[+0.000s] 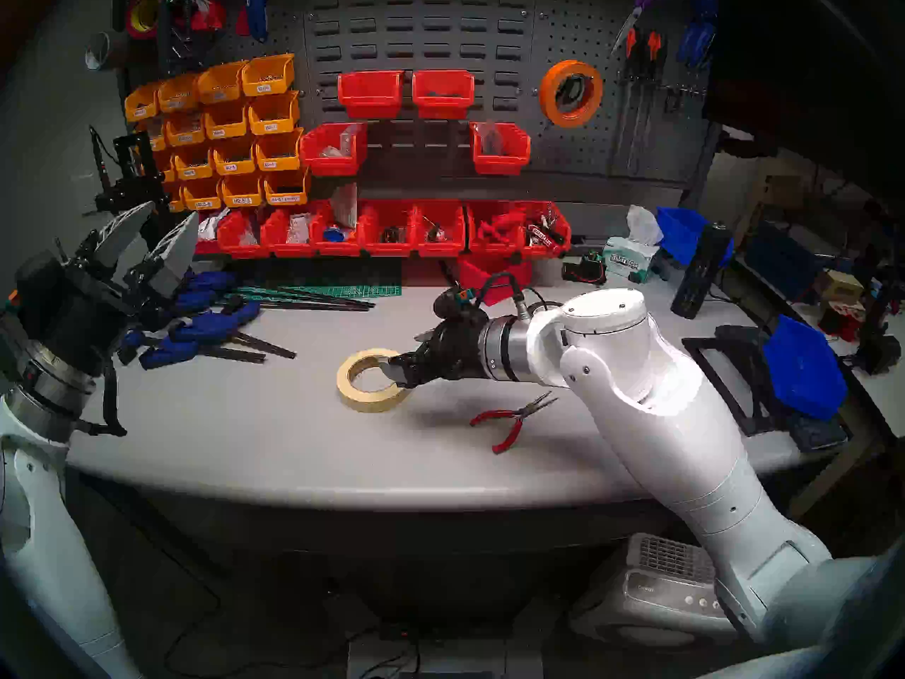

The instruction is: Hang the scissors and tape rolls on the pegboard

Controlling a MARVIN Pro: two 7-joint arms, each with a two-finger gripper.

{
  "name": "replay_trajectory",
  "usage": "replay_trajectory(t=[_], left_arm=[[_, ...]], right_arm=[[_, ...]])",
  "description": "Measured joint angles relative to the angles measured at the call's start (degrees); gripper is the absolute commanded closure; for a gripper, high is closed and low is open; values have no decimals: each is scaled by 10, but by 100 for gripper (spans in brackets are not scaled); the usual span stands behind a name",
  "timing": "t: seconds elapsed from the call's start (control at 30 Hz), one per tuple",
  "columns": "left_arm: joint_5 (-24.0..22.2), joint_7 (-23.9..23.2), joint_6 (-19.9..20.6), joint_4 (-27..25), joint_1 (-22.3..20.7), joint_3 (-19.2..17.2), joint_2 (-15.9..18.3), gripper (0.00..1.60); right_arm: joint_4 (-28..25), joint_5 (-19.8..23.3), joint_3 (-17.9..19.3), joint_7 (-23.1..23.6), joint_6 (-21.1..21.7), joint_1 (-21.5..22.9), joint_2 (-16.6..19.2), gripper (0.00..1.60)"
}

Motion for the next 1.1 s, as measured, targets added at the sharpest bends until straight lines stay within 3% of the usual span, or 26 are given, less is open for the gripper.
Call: replay_trajectory(t=[0.43, 1.1], left_arm=[[0, 0, 0, 0, 0, 0, 0, 0], [0, 0, 0, 0, 0, 0, 0, 0]], right_arm=[[44, -21, -35, 42, 0, 62, -4, 0], [126, -32, -121, 103, 0, 155, 27, 0]])
